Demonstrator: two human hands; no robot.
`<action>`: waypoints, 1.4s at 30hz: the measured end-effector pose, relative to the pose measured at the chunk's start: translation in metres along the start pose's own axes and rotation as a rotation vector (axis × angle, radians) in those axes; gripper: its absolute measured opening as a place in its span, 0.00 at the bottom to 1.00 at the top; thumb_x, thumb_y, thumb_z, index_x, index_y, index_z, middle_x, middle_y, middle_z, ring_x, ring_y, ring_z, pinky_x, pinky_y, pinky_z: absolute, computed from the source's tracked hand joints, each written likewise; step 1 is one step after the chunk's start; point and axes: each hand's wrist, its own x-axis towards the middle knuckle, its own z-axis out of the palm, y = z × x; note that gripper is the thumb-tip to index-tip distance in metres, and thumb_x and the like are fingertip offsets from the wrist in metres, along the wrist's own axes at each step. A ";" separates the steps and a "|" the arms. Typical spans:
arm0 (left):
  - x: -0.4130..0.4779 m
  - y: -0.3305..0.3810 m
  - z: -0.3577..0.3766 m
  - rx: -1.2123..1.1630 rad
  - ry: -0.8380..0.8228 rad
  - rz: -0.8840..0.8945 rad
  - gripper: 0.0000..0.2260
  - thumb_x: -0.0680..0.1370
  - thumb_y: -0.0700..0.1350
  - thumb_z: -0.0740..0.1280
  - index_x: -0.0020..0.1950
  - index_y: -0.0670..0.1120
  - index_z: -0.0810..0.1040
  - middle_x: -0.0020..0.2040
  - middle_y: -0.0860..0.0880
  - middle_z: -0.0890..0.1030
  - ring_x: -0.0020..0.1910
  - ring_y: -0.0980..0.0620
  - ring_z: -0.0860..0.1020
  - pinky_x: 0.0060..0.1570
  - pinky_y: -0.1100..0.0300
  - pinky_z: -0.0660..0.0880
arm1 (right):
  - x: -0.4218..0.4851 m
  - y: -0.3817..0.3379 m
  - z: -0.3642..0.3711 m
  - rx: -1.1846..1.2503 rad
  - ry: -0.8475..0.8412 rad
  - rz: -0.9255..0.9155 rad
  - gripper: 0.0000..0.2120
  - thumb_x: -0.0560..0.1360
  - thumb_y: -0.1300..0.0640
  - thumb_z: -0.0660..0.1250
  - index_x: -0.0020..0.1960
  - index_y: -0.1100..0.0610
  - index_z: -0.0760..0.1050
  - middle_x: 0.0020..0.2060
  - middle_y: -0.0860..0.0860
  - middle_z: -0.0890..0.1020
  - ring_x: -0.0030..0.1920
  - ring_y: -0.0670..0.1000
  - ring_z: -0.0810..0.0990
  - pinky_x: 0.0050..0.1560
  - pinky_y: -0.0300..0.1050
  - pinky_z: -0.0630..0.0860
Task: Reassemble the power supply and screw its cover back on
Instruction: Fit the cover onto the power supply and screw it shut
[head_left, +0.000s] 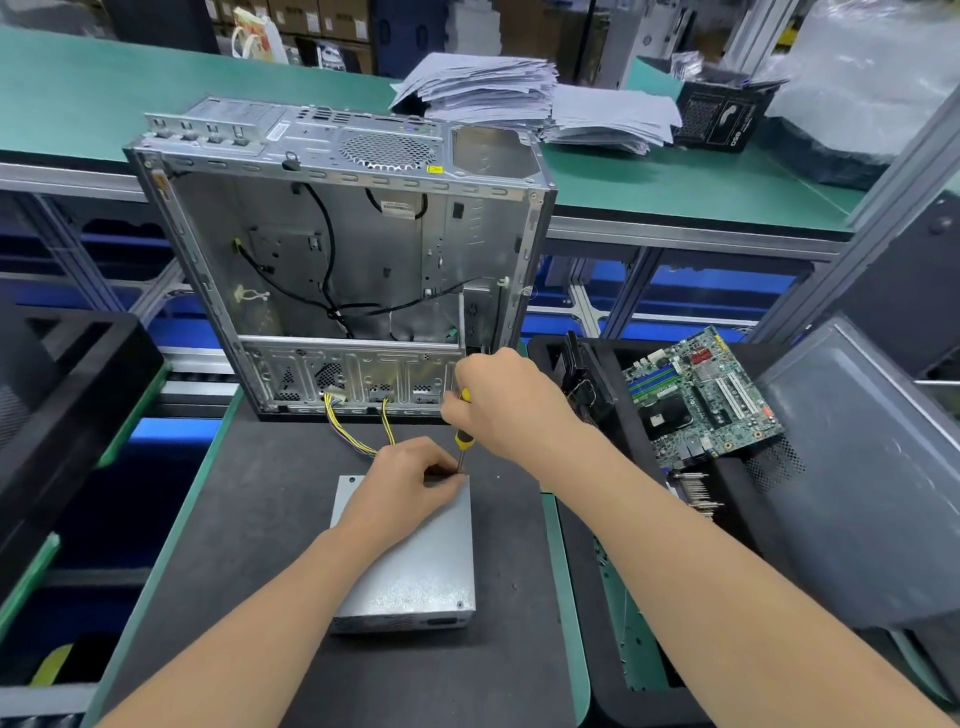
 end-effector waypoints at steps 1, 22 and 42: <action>0.000 0.000 0.000 0.009 -0.007 0.010 0.02 0.74 0.43 0.77 0.45 0.49 0.86 0.42 0.59 0.81 0.43 0.61 0.80 0.47 0.67 0.76 | -0.001 0.002 -0.002 -0.008 -0.005 -0.013 0.13 0.81 0.52 0.64 0.42 0.59 0.71 0.35 0.52 0.68 0.33 0.56 0.70 0.29 0.44 0.62; 0.067 0.049 0.049 0.322 -0.589 0.068 0.06 0.82 0.45 0.69 0.53 0.54 0.84 0.55 0.54 0.84 0.54 0.51 0.81 0.57 0.50 0.79 | -0.094 0.070 0.126 0.594 -0.268 0.709 0.10 0.70 0.52 0.79 0.40 0.55 0.79 0.35 0.53 0.86 0.30 0.53 0.86 0.31 0.44 0.83; 0.050 0.089 0.161 0.418 -0.481 -0.060 0.02 0.80 0.44 0.67 0.48 0.51 0.77 0.49 0.53 0.77 0.50 0.49 0.78 0.52 0.50 0.79 | -0.082 0.268 0.094 0.410 -0.162 0.447 0.12 0.80 0.59 0.64 0.47 0.64 0.83 0.41 0.61 0.87 0.45 0.62 0.87 0.54 0.58 0.83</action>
